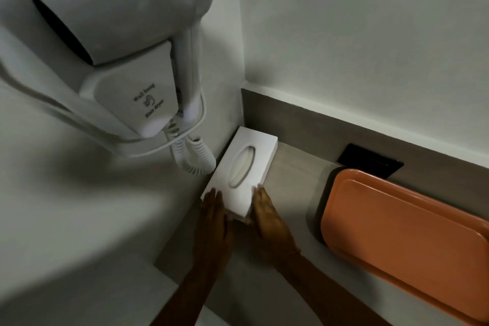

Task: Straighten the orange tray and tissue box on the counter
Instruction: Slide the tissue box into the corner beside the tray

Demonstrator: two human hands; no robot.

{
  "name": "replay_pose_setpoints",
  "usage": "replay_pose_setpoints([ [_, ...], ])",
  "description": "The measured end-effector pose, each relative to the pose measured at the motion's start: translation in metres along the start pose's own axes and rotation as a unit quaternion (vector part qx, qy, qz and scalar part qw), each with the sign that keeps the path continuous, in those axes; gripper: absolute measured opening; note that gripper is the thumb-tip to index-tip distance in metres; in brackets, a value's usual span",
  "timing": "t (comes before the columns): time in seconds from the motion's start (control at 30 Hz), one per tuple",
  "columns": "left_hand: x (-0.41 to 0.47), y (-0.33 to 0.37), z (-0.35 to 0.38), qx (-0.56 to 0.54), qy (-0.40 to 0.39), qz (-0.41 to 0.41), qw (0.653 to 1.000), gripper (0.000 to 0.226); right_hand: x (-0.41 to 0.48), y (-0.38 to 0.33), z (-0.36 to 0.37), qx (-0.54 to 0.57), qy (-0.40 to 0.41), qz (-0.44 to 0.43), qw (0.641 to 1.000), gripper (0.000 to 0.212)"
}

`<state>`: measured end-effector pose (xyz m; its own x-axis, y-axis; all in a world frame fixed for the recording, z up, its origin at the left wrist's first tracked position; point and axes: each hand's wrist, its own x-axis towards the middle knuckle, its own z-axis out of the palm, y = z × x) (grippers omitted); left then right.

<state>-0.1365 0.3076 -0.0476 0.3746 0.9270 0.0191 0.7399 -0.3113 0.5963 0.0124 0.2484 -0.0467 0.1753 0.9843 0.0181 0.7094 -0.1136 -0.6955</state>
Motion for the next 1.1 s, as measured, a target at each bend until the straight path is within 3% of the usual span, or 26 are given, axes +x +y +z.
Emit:
replay_pose_setpoints([
  [0.17,-0.063,-0.041,0.015,0.121,-0.048,-0.028,0.991,0.068,-0.031,0.003,0.024,-0.146,-0.077,-0.134,0.977,0.074],
  [0.3,-0.063,-0.060,0.020,0.172,-0.065,-0.033,0.982,0.065,-0.028,0.007,0.030,-0.247,-0.115,-0.133,0.953,0.083],
  [0.47,-0.062,-0.066,0.023,0.183,-0.063,-0.028,0.981,0.063,-0.016,0.009,0.034,-0.264,-0.102,-0.135,0.950,0.093],
  [0.7,-0.062,-0.064,0.022,0.184,-0.061,-0.019,0.981,0.064,0.009,0.009,0.033,-0.268,-0.081,-0.142,0.950,0.089],
  [1.1,-0.062,-0.065,0.021,0.183,-0.056,-0.012,0.982,0.064,0.019,0.011,0.024,-0.304,-0.110,-0.147,0.935,0.090],
])
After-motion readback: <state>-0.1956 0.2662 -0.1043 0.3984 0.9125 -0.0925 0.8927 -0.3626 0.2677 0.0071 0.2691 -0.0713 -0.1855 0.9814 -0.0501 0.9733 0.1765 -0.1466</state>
